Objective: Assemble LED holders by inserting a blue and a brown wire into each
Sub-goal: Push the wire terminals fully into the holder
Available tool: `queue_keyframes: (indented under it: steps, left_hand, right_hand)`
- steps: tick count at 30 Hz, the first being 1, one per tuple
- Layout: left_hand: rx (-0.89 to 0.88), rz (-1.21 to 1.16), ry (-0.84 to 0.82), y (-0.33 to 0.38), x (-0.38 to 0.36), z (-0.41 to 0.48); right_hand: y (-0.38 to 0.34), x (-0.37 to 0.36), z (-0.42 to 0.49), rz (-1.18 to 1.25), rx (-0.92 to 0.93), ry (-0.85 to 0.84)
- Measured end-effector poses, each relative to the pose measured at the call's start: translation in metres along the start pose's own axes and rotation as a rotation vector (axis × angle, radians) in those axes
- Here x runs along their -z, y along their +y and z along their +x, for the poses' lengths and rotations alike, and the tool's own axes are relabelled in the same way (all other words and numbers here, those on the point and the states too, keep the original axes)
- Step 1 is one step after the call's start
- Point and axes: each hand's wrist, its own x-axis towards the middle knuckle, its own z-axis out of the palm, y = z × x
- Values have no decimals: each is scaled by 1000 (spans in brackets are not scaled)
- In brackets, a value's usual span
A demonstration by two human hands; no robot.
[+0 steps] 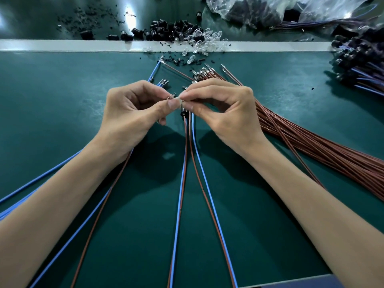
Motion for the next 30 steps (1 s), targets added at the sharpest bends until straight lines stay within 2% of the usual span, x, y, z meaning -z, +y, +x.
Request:
queue_keyframes:
  steps: [6, 16, 25, 30]
  left_hand:
    - [-22, 29, 16, -1, -2, -1]
    - [-37, 38, 17, 0, -2, -1]
    - [-5, 42, 24, 0, -1, 0]
    - [23, 34, 19, 1, -2, 0]
  right_hand:
    - [2, -4, -1, 60, -97, 28]
    - [0, -7, -3, 127, -150, 17]
    - [1, -3, 2, 60, -130, 18]
    - [-1, -1, 1, 120, -150, 2]
